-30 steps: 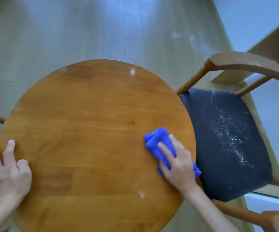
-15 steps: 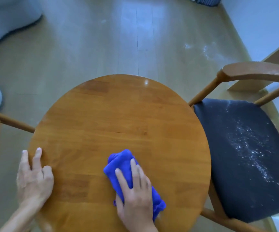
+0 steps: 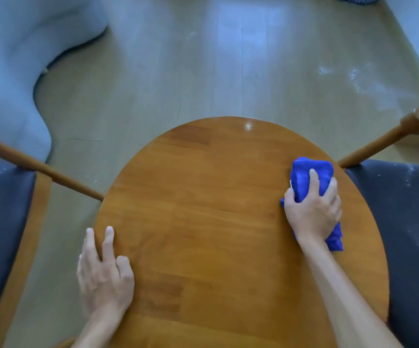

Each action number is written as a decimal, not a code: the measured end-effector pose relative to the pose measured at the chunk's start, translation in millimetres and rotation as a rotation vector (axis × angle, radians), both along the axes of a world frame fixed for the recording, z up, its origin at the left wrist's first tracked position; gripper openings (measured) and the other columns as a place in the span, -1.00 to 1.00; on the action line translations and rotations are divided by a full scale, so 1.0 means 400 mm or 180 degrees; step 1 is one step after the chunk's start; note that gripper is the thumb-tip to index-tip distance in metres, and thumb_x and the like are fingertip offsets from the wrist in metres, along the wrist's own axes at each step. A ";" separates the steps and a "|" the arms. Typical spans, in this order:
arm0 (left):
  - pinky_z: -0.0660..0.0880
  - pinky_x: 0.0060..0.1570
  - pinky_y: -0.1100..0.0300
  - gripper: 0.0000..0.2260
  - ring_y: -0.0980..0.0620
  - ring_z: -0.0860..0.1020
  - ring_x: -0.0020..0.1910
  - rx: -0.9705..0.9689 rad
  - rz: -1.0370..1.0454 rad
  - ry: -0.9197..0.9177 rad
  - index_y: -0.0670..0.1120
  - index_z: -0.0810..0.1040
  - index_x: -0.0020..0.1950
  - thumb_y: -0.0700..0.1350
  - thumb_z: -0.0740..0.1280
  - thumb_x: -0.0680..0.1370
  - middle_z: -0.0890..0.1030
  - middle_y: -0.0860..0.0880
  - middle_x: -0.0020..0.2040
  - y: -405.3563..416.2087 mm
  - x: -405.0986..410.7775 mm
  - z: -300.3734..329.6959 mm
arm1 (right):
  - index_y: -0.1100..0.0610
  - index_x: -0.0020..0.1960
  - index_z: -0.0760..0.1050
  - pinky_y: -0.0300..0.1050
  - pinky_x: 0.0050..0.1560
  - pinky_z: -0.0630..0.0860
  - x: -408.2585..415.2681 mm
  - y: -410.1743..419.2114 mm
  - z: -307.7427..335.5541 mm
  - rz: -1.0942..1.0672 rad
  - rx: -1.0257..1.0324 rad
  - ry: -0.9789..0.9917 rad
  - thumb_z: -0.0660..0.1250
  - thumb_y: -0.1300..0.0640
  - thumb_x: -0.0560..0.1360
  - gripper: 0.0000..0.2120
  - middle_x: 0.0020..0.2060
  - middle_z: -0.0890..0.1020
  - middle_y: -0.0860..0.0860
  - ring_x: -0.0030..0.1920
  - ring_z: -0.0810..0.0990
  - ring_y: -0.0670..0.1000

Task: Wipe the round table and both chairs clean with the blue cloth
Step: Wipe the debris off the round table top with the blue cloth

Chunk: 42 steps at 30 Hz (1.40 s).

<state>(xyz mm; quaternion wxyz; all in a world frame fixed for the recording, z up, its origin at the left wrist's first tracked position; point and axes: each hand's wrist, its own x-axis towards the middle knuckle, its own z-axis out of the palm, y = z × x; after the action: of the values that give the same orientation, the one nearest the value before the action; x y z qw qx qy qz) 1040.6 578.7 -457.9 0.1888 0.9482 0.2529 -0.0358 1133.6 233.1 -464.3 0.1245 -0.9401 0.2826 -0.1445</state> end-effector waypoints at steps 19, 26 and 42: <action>0.00 0.50 -0.10 -0.49 -0.15 0.09 0.52 -0.0142 -0.0230 -0.0148 -0.03 0.21 0.54 -0.17 0.12 0.57 0.05 -0.17 0.57 0.019 -0.022 0.001 | -0.01 0.32 0.51 0.15 0.17 0.47 -0.552 0.264 0.028 0.3562 0.0089 0.0446 0.41 0.06 0.20 -0.34 0.38 0.39 0.24 0.33 0.45 0.26; -0.01 0.50 -0.09 -0.48 -0.13 0.09 0.52 0.0012 -0.0234 -0.0286 -0.01 0.20 0.53 -0.16 0.07 0.54 0.06 -0.16 0.57 0.021 -0.021 -0.029 | 0.17 0.33 0.49 0.21 0.18 0.46 -0.354 -0.051 0.025 0.1736 -0.0295 0.0044 0.34 0.11 0.44 -0.53 0.36 0.39 0.31 0.28 0.46 0.32; 0.14 0.46 -0.12 -0.46 -0.19 0.16 0.50 0.0267 -0.0250 -0.0375 -0.07 0.24 0.51 -0.12 0.02 0.50 0.12 -0.19 0.55 0.018 -0.017 -0.041 | -0.03 0.44 0.33 0.08 0.30 0.25 -0.015 0.578 0.021 0.2345 0.0146 0.0420 0.24 0.01 0.42 -0.42 0.48 0.24 0.21 0.38 0.31 0.25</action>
<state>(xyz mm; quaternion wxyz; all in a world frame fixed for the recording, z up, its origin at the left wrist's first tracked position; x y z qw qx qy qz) 1033.6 586.0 -474.3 0.1619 0.9649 0.2052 0.0233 1127.6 464.3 -455.9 0.1707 -0.9830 -0.0640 -0.0228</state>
